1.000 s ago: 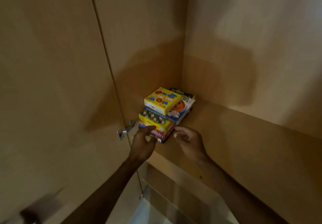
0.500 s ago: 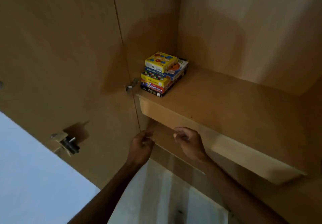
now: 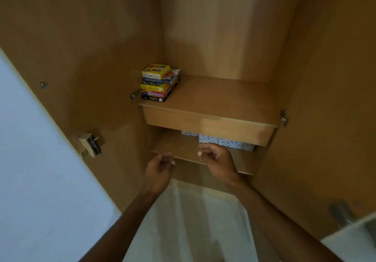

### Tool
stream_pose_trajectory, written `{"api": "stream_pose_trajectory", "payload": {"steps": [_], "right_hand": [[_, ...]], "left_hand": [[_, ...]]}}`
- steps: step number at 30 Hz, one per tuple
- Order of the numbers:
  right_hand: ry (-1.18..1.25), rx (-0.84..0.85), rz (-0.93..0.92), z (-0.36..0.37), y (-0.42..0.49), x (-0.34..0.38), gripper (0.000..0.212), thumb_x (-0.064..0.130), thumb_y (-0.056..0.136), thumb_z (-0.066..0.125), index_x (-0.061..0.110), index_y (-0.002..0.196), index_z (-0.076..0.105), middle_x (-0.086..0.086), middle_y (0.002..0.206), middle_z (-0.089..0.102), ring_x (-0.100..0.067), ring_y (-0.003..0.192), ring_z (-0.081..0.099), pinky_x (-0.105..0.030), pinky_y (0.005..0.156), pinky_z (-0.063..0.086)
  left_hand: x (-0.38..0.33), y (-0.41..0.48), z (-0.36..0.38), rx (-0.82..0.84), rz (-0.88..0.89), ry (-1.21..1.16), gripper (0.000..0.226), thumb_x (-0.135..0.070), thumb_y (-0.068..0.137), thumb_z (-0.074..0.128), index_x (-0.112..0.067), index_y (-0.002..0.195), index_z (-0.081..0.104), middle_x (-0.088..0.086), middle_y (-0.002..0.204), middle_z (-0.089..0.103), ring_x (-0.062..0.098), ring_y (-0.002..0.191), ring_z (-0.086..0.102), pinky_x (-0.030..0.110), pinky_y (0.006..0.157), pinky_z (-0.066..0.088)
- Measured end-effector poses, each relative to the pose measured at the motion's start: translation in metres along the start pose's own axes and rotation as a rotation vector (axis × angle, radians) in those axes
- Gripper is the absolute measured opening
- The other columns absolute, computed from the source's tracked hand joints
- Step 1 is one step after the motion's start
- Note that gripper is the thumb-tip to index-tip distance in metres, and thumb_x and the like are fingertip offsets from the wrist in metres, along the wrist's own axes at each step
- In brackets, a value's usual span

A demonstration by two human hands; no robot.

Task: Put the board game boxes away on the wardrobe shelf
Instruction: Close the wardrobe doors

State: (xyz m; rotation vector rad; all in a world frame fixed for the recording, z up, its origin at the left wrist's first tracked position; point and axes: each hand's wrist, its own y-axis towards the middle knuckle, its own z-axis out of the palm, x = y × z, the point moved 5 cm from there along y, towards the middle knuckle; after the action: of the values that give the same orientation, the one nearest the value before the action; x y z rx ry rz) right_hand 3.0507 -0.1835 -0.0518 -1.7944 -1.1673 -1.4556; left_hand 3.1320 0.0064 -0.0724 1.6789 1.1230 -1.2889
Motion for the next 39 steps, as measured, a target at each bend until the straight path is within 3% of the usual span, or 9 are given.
{"api": "stream_pose_trajectory", "payload": {"steps": [4, 8, 13, 18, 22, 27, 30, 35, 39], "right_hand": [[-0.033, -0.094, 0.005, -0.052, -0.066, 0.0, 0.019, 0.022, 0.083, 0.069, 0.029, 0.101, 0.069, 0.006, 0.089, 0.072, -0.013, 0.088, 0.069, -0.037, 0.085, 0.056], [-0.075, -0.181, 0.045, -0.113, -0.127, -0.014, 0.017, 0.017, 0.085, 0.069, 0.025, 0.101, 0.069, -0.001, 0.089, 0.073, -0.016, 0.086, 0.069, -0.033, 0.081, 0.054], [-0.116, -0.3, 0.08, -0.215, -0.198, -0.025, 0.017, 0.017, 0.087, 0.068, 0.027, 0.101, 0.068, 0.002, 0.088, 0.072, -0.013, 0.084, 0.068, -0.023, 0.077, 0.052], [-0.224, -0.474, 0.071, -0.327, -0.241, -0.03, 0.017, 0.017, 0.087, 0.068, 0.016, 0.103, 0.072, -0.001, 0.093, 0.073, -0.013, 0.085, 0.069, -0.035, 0.078, 0.057], [-0.212, -0.56, 0.04, -0.389, -0.232, -0.023, 0.024, 0.001, 0.089, 0.056, 0.015, 0.103, 0.07, 0.0, 0.095, 0.072, -0.016, 0.085, 0.068, -0.045, 0.08, 0.058], [-0.238, -0.371, -0.005, -0.409, -0.198, 0.002, 0.036, -0.004, 0.093, 0.043, 0.01, 0.122, 0.061, 0.001, 0.106, 0.062, -0.017, 0.1, 0.059, -0.038, 0.088, 0.053], [-0.272, -0.271, -0.072, -0.404, -0.19, 0.004, 0.039, -0.007, 0.092, 0.045, 0.013, 0.119, 0.064, -0.002, 0.108, 0.067, -0.017, 0.098, 0.062, -0.03, 0.085, 0.051], [-0.266, -0.306, -0.111, -0.403, -0.174, -0.006, 0.028, 0.001, 0.091, 0.055, 0.014, 0.111, 0.07, 0.0, 0.104, 0.072, -0.01, 0.091, 0.066, -0.026, 0.082, 0.053], [-0.221, -0.248, -0.122, -0.377, -0.154, -0.003, 0.018, 0.003, 0.09, 0.059, 0.011, 0.099, 0.073, -0.004, 0.095, 0.073, -0.015, 0.086, 0.07, -0.026, 0.077, 0.055]], "left_hand": [[-0.01, -0.048, 0.035, 0.067, 0.022, -0.001, 0.025, 0.0, 0.089, 0.064, -0.02, 0.104, 0.066, -0.001, 0.101, 0.07, 0.014, 0.097, 0.066, 0.027, 0.087, 0.052], [-0.029, -0.096, 0.087, 0.152, 0.044, -0.022, 0.024, -0.001, 0.089, 0.063, -0.021, 0.101, 0.065, -0.006, 0.097, 0.068, 0.006, 0.093, 0.063, 0.022, 0.084, 0.049], [-0.07, -0.149, 0.174, 0.266, 0.132, 0.007, 0.025, 0.0, 0.088, 0.063, -0.02, 0.103, 0.066, -0.004, 0.097, 0.069, 0.013, 0.092, 0.065, 0.025, 0.082, 0.049], [-0.132, -0.2, 0.267, 0.381, 0.22, 0.018, 0.025, -0.005, 0.093, 0.059, -0.017, 0.114, 0.063, -0.007, 0.102, 0.065, 0.007, 0.095, 0.06, 0.014, 0.078, 0.047], [-0.181, -0.214, 0.325, 0.414, 0.274, -0.033, 0.031, -0.01, 0.091, 0.063, -0.017, 0.121, 0.061, -0.003, 0.118, 0.063, 0.012, 0.106, 0.059, 0.013, 0.078, 0.049], [-0.219, -0.22, 0.369, 0.418, 0.279, -0.032, 0.04, -0.015, 0.09, 0.064, -0.021, 0.129, 0.054, -0.008, 0.126, 0.056, 0.011, 0.112, 0.055, 0.017, 0.067, 0.052], [-0.22, -0.227, 0.378, 0.436, 0.27, -0.041, 0.035, -0.011, 0.091, 0.063, -0.019, 0.124, 0.057, -0.013, 0.116, 0.058, 0.005, 0.104, 0.057, 0.02, 0.076, 0.051], [-0.21, -0.22, 0.368, 0.402, 0.278, -0.086, 0.032, -0.007, 0.089, 0.064, -0.02, 0.117, 0.061, -0.01, 0.11, 0.066, 0.005, 0.1, 0.063, 0.011, 0.066, 0.052], [-0.197, -0.203, 0.335, 0.294, 0.292, -0.105, 0.024, -0.008, 0.088, 0.064, -0.022, 0.108, 0.063, -0.007, 0.104, 0.069, 0.01, 0.097, 0.065, 0.019, 0.072, 0.055]]}}
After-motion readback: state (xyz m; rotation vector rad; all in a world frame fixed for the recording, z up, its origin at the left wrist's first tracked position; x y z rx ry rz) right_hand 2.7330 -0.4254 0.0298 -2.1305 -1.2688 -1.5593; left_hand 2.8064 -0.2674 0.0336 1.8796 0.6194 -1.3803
